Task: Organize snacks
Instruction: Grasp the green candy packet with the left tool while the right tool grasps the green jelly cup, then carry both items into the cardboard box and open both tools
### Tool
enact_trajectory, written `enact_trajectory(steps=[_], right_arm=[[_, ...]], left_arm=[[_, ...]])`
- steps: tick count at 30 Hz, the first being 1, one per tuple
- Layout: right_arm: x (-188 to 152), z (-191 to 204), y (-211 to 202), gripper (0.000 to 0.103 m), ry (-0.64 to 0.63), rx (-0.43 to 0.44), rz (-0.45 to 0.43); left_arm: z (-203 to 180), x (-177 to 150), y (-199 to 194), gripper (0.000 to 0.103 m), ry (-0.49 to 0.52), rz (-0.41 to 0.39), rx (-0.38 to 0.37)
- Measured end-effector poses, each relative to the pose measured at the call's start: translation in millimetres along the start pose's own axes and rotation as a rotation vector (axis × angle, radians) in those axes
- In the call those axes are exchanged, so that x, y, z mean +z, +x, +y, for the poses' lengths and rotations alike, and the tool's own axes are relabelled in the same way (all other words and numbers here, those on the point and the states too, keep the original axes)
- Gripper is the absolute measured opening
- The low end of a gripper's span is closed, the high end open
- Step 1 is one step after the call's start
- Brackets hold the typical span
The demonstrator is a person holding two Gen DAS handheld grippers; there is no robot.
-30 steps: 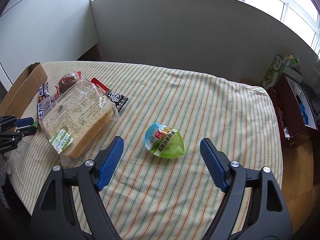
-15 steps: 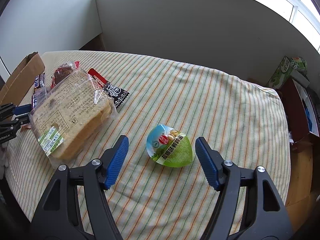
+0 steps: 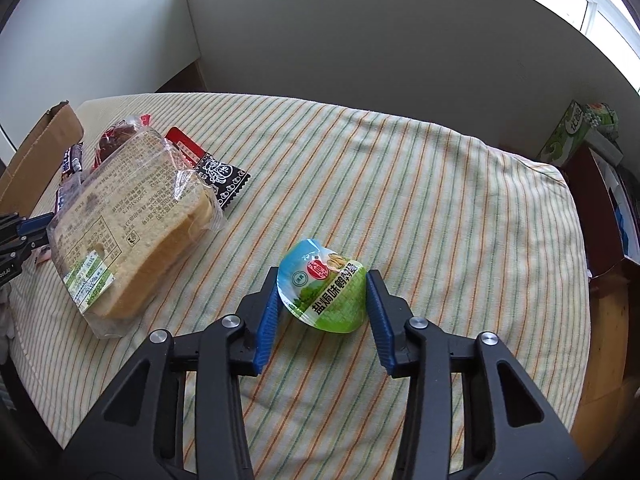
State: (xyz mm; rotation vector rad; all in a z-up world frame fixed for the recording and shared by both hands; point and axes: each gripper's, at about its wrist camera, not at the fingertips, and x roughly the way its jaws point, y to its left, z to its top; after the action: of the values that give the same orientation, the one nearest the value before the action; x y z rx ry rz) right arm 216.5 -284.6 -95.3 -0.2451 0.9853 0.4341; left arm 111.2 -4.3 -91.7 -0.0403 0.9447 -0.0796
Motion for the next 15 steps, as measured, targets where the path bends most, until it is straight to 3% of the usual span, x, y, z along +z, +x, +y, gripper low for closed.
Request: enact_trajectory(steps=[15], right_arm=[[-17, 8, -30, 0.038, 0.016, -0.010, -0.036]], left_arm=[[0, -17, -26, 0.019, -0.024, -0.015, -0.023]])
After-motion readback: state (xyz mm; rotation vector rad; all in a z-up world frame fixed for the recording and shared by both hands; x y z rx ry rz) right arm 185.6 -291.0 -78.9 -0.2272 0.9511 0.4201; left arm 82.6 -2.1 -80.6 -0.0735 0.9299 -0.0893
